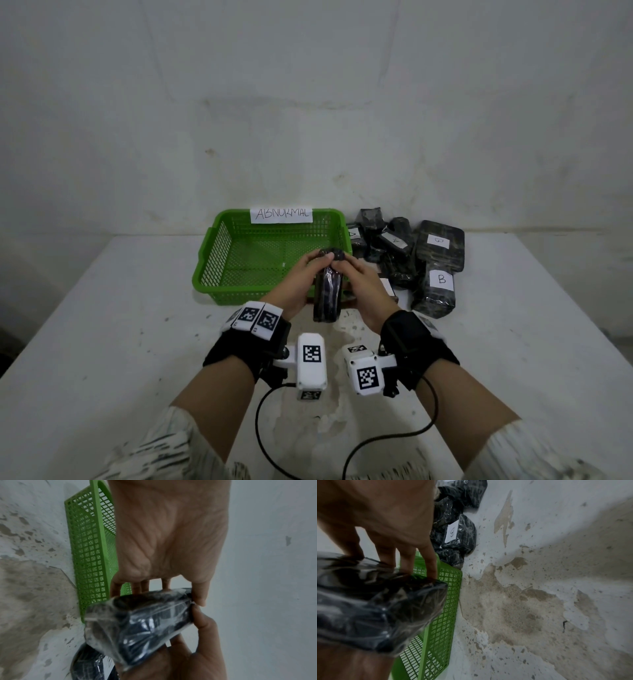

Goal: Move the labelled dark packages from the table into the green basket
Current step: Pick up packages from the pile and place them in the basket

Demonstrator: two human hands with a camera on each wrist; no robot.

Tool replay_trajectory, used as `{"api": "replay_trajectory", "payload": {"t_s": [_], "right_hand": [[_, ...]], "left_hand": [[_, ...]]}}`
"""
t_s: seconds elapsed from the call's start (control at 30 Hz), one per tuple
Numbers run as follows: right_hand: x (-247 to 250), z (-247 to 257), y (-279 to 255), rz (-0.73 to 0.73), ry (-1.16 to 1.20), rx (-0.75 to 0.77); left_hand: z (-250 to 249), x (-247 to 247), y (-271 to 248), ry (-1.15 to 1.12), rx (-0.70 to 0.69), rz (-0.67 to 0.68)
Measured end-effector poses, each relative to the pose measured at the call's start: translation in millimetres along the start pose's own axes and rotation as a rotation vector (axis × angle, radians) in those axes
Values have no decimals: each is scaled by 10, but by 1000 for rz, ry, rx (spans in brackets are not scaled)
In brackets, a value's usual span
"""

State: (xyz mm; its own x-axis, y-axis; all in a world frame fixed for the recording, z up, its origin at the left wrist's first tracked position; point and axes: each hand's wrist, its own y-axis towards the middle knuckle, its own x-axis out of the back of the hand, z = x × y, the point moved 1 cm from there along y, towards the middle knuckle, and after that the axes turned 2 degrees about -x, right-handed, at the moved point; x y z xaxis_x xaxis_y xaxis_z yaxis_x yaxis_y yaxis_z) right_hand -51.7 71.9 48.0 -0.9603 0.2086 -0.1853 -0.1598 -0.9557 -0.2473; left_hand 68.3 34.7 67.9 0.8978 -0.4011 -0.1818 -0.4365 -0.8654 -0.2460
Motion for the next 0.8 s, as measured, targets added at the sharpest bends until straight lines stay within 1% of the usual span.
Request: {"api": "replay_trajectory", "payload": {"t_s": [0.17,0.33,0.47,0.53,0.63,0.7,0.8], "right_hand": [[10,-32,-13,127,-12,-62],[2,-2,-47,80,11,-20],[-22,22,-93,180,-45,-22],[-30,31,-97,174,-38,-21],[-23,44,-80,117,15,-5],[-32,39,-91,135,21,-4],[-37,42,-128,201,8,-9]], "left_hand": [[-23,7,-3,45,3,-28],[0,6,-37,14,-16,-2],[-21,12,-52,-30,-58,-37],[-15,20,-65,-28,-73,-36],[20,22,-66,-18,-64,-13],[22,28,-59,-13,-60,-15],[16,39,-44,-23,-50,-23]]}}
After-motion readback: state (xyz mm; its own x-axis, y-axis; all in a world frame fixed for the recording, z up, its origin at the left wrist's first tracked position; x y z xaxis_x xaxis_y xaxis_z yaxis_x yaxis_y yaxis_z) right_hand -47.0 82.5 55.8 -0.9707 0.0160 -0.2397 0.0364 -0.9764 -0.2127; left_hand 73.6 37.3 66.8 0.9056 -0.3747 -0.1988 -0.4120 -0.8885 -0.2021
